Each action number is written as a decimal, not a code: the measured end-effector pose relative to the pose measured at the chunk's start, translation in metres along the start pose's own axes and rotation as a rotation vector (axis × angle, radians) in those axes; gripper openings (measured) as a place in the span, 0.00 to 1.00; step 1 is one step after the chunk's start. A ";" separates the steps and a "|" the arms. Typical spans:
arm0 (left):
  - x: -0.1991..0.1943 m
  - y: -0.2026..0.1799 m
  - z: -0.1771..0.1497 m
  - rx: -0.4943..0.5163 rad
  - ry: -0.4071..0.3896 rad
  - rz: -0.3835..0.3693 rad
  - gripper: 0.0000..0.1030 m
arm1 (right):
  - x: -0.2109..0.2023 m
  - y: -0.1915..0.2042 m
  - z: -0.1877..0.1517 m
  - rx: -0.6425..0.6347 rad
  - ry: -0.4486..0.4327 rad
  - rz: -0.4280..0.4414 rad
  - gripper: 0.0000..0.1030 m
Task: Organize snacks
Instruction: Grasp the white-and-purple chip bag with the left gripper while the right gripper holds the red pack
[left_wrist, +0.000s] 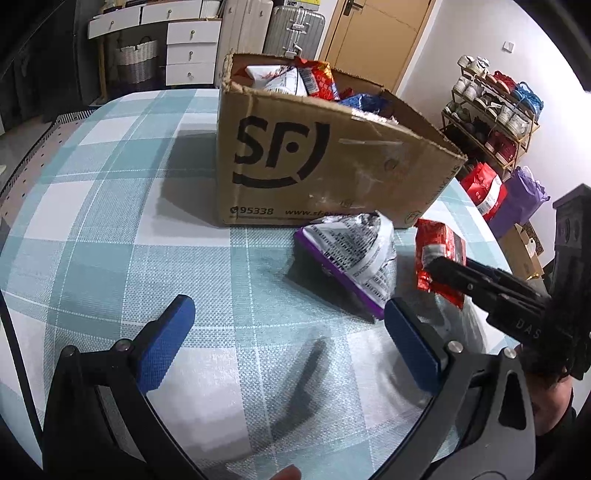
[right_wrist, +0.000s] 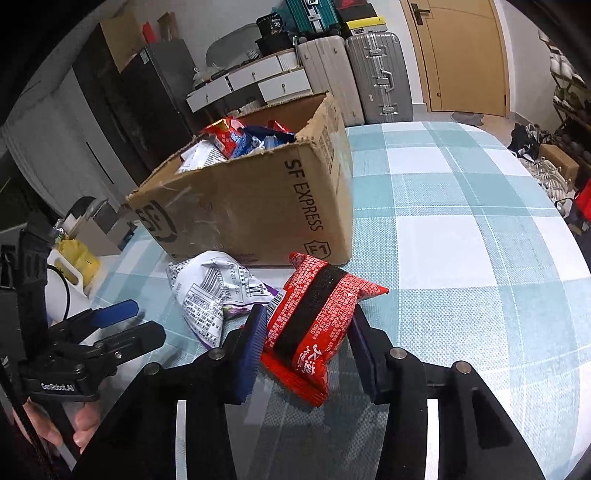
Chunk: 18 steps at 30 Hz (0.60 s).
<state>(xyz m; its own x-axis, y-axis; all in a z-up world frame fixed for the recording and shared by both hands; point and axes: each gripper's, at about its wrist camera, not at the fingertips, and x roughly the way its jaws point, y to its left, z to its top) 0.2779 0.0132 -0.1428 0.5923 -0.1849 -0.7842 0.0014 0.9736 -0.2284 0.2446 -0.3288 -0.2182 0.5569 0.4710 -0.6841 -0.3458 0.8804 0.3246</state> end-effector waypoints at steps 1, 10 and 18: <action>-0.001 -0.001 0.000 0.001 -0.002 0.002 0.99 | -0.002 0.000 -0.001 0.005 -0.002 0.007 0.44; -0.006 -0.009 0.006 -0.007 -0.033 -0.002 0.99 | -0.020 -0.008 -0.011 0.038 -0.020 0.032 0.44; 0.015 -0.018 0.023 0.002 0.001 -0.021 0.99 | -0.033 -0.017 -0.025 0.060 -0.027 0.031 0.44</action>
<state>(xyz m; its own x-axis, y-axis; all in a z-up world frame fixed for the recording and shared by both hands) 0.3055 -0.0036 -0.1370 0.5916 -0.2049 -0.7798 0.0156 0.9699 -0.2431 0.2133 -0.3608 -0.2173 0.5669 0.4983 -0.6559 -0.3178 0.8669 0.3839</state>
